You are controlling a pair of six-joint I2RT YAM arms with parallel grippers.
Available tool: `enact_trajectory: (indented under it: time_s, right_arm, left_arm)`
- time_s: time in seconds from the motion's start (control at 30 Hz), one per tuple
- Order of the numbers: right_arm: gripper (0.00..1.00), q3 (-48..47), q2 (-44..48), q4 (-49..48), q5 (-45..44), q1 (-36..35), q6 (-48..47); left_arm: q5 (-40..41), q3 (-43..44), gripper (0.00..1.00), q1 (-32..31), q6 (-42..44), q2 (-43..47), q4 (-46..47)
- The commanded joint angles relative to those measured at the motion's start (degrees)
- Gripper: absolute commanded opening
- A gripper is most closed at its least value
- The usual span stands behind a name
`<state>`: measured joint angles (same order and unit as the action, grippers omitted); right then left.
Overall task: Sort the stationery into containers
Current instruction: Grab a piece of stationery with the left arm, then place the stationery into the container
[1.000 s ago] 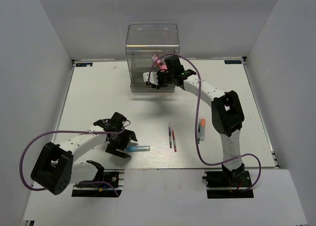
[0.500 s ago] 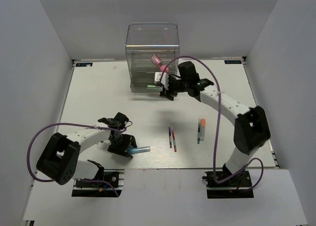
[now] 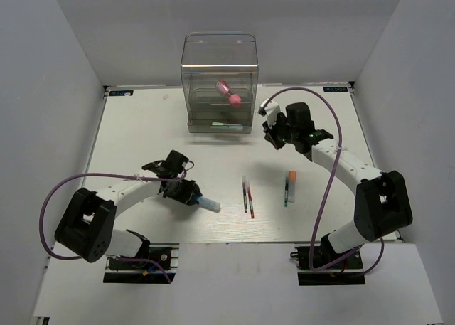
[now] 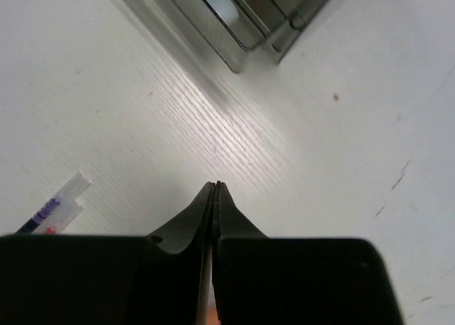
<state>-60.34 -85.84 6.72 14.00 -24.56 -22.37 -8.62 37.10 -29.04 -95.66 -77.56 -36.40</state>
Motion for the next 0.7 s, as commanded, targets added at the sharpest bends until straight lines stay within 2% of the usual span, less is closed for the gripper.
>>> enact_trajectory:
  time_s: [0.0,0.17,0.37,0.4,0.43,0.53,0.67]
  right_arm:
    - [0.00,1.3,1.7,2.4,-2.7,2.5,6.2]
    - [0.00,5.6,4.4,4.6,-0.2,4.5,1.7]
    - [0.00,10.8,6.9,6.5,1.4,6.7,1.9]
    - [0.05,11.0,7.2,6.5,1.8,6.8,1.9]
    - [0.19,11.5,7.7,7.2,1.9,7.0,1.9]
    - [0.41,12.9,8.2,7.9,2.7,7.3,1.6]
    - [0.47,14.8,8.4,8.7,3.8,8.0,2.0]
  left_arm:
    - [7.5,7.0,0.12,-0.1,2.7,2.8,5.9]
    - [11.4,12.1,0.11,0.6,4.0,2.1,14.2]
    - [17.7,17.2,0.11,1.1,5.9,-3.5,24.4]
    - [17.8,18.0,0.11,1.1,5.9,-4.4,26.4]
    - [18.5,19.4,0.11,1.1,5.9,-5.3,27.5]
    - [19.6,22.7,0.11,1.1,6.5,-9.2,31.8]
    - [20.7,28.3,0.11,1.1,8.5,-14.1,34.1]
